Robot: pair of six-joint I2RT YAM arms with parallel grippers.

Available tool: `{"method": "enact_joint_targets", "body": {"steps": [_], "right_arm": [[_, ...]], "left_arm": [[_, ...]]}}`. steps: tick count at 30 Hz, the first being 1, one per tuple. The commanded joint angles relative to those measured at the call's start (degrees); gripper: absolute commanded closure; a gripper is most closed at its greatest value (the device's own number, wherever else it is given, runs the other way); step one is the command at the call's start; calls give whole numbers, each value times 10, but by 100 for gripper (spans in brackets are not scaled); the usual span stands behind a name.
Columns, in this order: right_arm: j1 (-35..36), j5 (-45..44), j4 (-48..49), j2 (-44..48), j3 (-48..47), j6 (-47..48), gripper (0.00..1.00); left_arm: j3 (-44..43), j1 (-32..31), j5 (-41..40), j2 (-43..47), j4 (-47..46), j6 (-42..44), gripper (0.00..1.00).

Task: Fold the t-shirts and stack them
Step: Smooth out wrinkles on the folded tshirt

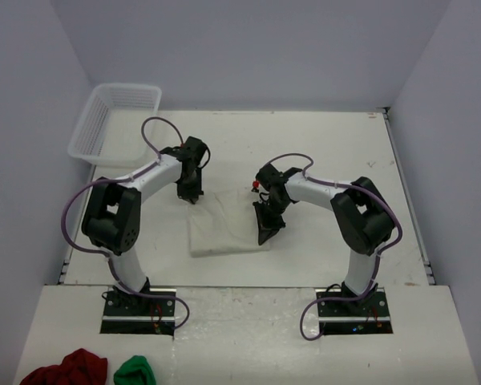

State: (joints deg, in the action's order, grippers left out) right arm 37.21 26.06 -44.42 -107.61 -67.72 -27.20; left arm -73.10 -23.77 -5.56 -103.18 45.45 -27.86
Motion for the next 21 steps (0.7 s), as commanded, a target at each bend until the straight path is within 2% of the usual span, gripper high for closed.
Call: {"method": "enact_joint_targets", "body": {"steps": [1,6,12,16,21], "right_arm": [[5,-11,-14,-1,-14,-2,100],[8,-13,-22,-2,-21,-5,100],[8,-12,-24,-7,-21,-7,100],[10,-17,-29,0,-31,1,100],[13,-43,-58,36,-64,12,100]], "left_arm": [[10,30,-31,-4,-10,8,100],[19,57,-37,-32,-30,29,100],[21,58,-21,-49,-62,40,100],[15,58,-37,-28,-57,26,100],[10,58,-66,41,-17,5,100]]}}
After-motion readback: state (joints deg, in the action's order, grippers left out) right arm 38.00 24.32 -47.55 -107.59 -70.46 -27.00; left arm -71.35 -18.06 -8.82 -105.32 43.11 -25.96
